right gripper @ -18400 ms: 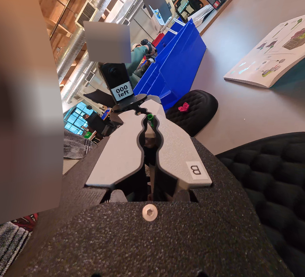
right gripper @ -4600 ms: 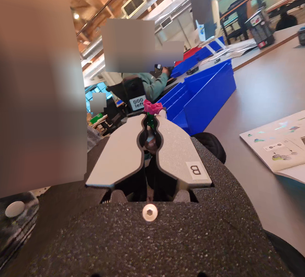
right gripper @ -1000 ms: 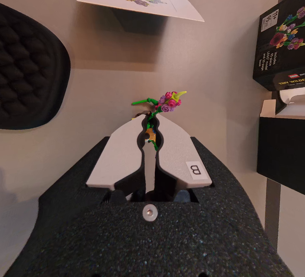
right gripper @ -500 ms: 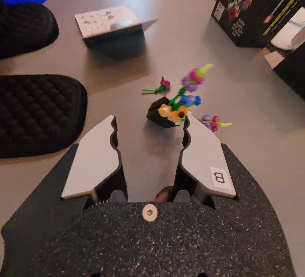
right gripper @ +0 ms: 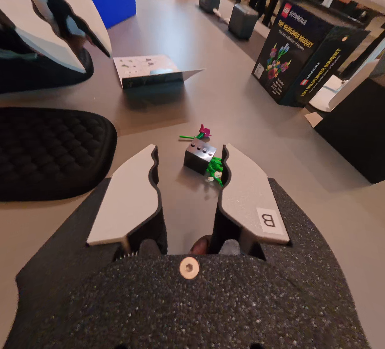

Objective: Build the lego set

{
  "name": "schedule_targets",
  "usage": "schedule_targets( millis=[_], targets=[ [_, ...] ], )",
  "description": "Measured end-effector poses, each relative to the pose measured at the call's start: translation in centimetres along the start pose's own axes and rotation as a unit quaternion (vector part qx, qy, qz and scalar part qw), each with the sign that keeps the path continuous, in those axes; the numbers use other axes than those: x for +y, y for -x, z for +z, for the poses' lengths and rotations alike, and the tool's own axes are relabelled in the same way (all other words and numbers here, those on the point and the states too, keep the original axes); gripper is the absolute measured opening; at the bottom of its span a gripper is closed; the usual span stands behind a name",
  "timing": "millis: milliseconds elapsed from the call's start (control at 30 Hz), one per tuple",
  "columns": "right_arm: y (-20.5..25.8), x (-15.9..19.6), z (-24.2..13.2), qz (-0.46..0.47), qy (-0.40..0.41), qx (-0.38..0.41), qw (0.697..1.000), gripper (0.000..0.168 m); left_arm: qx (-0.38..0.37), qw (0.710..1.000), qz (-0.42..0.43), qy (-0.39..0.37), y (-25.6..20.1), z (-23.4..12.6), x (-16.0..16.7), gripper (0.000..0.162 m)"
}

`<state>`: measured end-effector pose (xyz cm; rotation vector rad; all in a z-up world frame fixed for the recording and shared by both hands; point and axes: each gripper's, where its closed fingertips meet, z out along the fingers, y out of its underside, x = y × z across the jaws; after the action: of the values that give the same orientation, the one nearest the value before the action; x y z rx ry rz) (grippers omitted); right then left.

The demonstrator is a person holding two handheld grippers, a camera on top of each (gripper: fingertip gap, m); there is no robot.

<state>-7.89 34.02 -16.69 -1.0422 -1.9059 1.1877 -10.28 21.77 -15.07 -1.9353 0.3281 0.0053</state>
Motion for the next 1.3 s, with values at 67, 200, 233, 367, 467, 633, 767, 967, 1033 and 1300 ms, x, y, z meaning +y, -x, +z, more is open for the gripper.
schedule_targets(
  millis=[67, 200, 233, 367, 467, 633, 767, 967, 1033, 1300],
  targets=[
    [0.2, 0.1, 0.0, 0.012, -0.008, 0.000, 1.000, 0.055, -0.009, 1.000, 0.005, 0.005, 0.4, 0.1, 0.2, 0.028],
    [1.2, -0.8, 1.0, 0.049, 0.000, -0.002, 0.999, 0.057, -0.046, 0.999, 0.019, 0.011, 2.0, -1.2, 0.1, 0.028],
    [2.0, -1.9, 1.6, 0.066, -0.005, -0.010, 0.998, 0.060, -0.058, 0.998, 0.012, 0.015, 2.5, -1.9, 0.2, 0.029],
    [4.3, -5.7, 5.5, 0.202, -0.018, -0.034, 0.979, 0.071, -0.127, 0.990, -0.005, 0.068, 5.5, -4.2, 1.7, 0.029],
    [4.7, -5.8, 8.9, 0.245, 0.020, -0.028, 0.969, 0.066, -0.154, 0.982, -0.034, 0.106, 7.1, -4.5, 3.7, 0.029],
    [4.9, -2.1, 13.2, 0.209, 0.149, 0.002, 0.966, 0.047, -0.154, 0.972, -0.027, 0.175, 8.0, -2.7, 6.4, 0.027],
    [5.7, -1.9, 15.4, 0.217, 0.158, -0.003, 0.963, 0.027, -0.175, 0.969, -0.014, 0.172, 8.9, -2.8, 5.9, 0.028],
    [6.9, -2.9, 18.9, 0.231, 0.129, -0.021, 0.964, 0.029, -0.196, 0.970, -0.006, 0.141, 9.4, -4.3, 4.0, 0.028],
    [7.4, -3.2, 18.8, 0.226, 0.131, -0.026, 0.965, 0.050, -0.195, 0.973, -0.013, 0.120, 9.3, -4.7, 3.1, 0.028],
    [3.8, -5.9, 4.0, 0.146, -0.015, -0.012, 0.989, 0.057, -0.037, 0.995, -0.090, 0.009, 4.3, -1.3, -2.9, 0.040]
  ],
)
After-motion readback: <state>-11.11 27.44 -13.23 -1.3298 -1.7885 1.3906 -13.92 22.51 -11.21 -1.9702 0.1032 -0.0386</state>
